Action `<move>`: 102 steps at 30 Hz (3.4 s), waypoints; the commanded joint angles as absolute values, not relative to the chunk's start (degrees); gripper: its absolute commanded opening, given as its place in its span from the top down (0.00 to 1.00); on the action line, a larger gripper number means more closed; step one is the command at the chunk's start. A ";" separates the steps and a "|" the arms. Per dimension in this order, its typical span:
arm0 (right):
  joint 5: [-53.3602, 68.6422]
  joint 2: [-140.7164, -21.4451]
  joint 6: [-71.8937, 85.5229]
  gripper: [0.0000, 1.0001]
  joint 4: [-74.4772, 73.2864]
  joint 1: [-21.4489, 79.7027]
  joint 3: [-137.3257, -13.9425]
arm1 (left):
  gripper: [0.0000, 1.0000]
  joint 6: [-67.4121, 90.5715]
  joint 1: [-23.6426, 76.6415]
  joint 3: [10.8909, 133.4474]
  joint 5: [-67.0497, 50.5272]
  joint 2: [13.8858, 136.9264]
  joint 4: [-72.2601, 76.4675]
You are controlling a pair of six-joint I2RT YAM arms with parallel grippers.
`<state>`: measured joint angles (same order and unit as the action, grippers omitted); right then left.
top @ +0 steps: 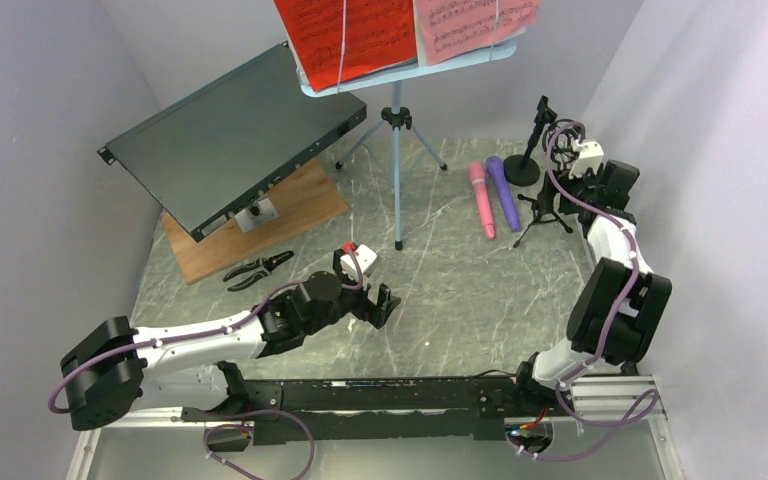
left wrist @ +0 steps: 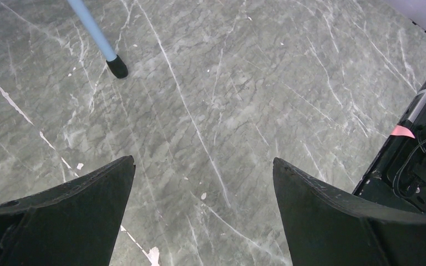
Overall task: Pack up the instrument practice props
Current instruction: Place the microphone stand at the center of the board, then move the music stand to the center of the board.
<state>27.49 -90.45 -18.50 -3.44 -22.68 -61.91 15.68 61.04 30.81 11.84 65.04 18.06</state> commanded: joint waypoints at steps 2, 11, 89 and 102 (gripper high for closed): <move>31.52 -83.29 -18.77 0.15 -6.45 -24.30 -60.88 | 0.01 15.44 60.91 32.07 11.38 63.74 17.57; 37.12 -73.27 -21.72 0.07 -16.25 -26.15 -58.51 | 0.01 16.05 60.84 33.60 13.13 64.73 15.70; 72.61 -66.84 -25.40 0.04 -30.59 -25.18 -53.02 | 0.66 24.88 40.30 103.42 18.24 118.65 -11.88; 72.57 -66.89 -25.21 0.04 -30.23 -24.53 -52.82 | 0.94 26.25 41.70 101.60 16.65 116.56 -11.45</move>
